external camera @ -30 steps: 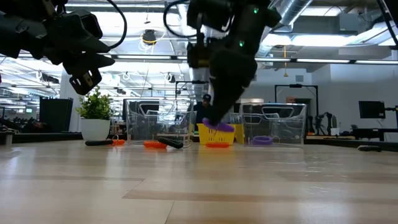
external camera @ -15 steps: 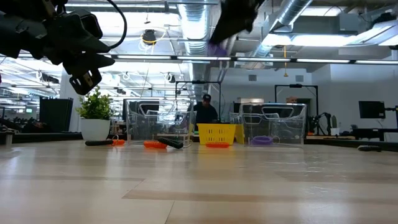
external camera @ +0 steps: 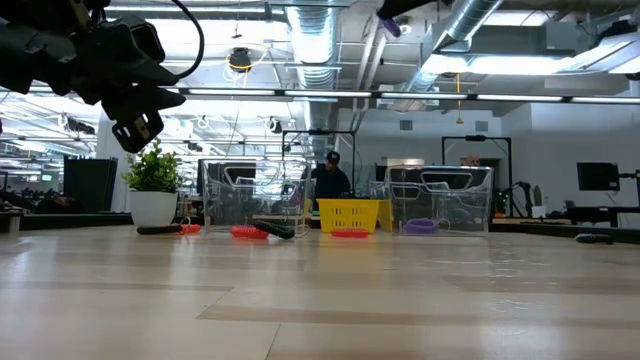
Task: Sort spring keychains
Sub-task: Put the purple spring keychain into the right transparent bin
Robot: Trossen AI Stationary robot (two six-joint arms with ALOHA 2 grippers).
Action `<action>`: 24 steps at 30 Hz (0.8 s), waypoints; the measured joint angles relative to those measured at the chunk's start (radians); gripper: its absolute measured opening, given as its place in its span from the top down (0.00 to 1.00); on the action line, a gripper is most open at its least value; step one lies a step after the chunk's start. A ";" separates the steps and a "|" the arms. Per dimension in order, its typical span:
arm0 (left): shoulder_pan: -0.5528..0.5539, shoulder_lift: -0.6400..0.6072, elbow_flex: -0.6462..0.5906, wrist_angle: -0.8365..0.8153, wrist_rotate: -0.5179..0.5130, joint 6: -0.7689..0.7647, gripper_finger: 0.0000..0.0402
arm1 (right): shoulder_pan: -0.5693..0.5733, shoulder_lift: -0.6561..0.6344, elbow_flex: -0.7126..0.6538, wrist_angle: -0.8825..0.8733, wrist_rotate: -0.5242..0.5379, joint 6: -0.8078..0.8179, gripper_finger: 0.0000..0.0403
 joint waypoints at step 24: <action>0.000 0.000 0.000 0.000 -0.044 -0.007 0.76 | -0.313 0.038 -0.004 -0.197 -0.147 0.005 0.98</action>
